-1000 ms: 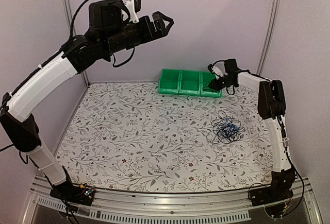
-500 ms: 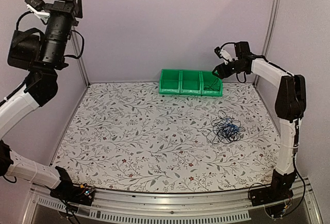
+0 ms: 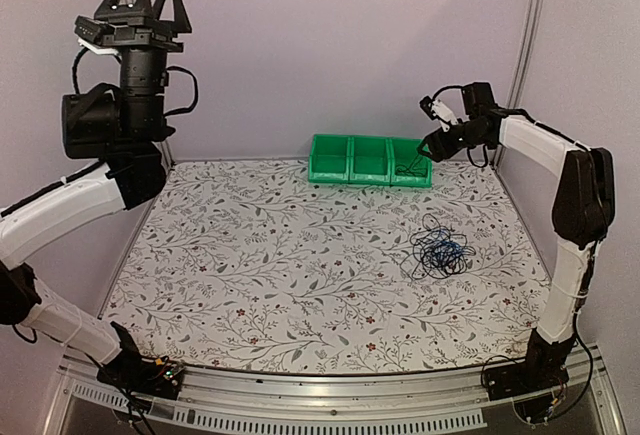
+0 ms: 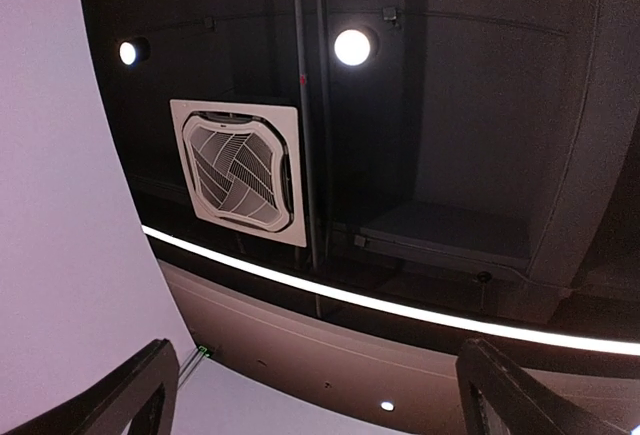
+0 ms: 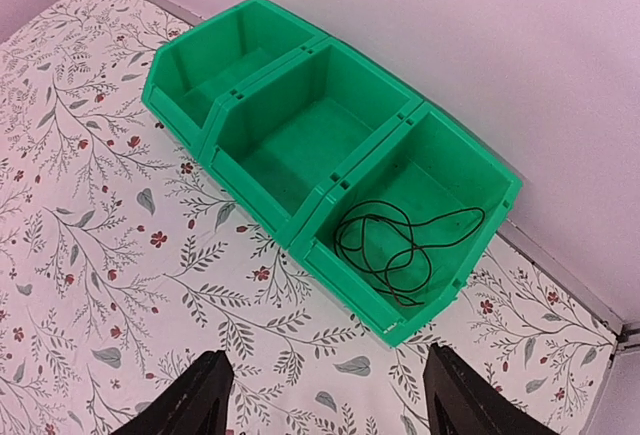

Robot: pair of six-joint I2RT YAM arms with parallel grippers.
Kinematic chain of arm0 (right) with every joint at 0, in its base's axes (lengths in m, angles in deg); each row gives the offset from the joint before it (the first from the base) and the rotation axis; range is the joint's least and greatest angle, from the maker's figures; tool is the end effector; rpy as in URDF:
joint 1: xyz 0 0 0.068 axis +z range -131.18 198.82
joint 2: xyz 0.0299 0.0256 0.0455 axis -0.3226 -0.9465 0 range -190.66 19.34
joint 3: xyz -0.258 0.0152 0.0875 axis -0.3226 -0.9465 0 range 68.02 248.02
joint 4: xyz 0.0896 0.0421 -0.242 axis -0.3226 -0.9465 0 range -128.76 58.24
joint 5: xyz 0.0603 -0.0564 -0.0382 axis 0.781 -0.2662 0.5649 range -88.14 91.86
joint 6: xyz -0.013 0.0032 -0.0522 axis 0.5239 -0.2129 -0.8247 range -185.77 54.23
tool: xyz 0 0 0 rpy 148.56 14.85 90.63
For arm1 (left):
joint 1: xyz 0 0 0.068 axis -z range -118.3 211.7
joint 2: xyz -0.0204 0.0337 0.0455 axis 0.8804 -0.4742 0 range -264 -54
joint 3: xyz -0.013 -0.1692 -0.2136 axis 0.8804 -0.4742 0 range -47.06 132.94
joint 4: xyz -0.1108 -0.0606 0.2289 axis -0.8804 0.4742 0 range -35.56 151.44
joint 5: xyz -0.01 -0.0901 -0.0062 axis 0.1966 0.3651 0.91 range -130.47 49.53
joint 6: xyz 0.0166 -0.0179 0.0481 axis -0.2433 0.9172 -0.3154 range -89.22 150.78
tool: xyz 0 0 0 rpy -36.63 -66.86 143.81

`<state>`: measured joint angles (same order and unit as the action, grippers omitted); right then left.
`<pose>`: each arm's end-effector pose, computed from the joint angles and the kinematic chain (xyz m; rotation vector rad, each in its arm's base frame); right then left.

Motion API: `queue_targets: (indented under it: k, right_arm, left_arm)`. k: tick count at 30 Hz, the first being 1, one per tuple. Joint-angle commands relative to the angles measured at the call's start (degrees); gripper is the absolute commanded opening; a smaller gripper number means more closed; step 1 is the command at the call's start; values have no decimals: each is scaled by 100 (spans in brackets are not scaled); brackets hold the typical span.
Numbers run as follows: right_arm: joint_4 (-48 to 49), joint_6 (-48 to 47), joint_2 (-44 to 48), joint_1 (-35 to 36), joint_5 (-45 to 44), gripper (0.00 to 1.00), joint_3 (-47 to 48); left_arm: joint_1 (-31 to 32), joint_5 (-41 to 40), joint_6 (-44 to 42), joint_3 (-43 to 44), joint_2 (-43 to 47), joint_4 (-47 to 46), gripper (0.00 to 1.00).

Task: Untangle the cables

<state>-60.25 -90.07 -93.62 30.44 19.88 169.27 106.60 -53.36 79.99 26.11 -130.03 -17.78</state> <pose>0.4460 0.1028 0.2960 -0.8461 2.0766 0.2378 0.1772 -0.1653 0.5191 -0.2626 0.3899 -1.5754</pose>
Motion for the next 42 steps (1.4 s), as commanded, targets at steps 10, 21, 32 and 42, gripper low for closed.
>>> queue_targets:
  k: [10, 21, 32, 42]
  right_arm:
    - [-1349, -1095, 1830, -91, 768, 65, -1597]
    - [-1544, -1112, 1907, -166, 878, 49, -2542]
    - [-1264, -498, 342, -161, 492, 45, -1794]
    - [-1076, -197, -292, -164, 212, 30, -1539]
  left_arm:
    - [-55, -579, -2479, -691, -26, 6092, 100]
    - [-66, -2093, -1966, -349, -1418, 8452, 100]
    - [-376, 223, -2007, 449, -2283, 7976, 83]
    - [-367, 863, -2348, 605, -2465, 7847, 76]
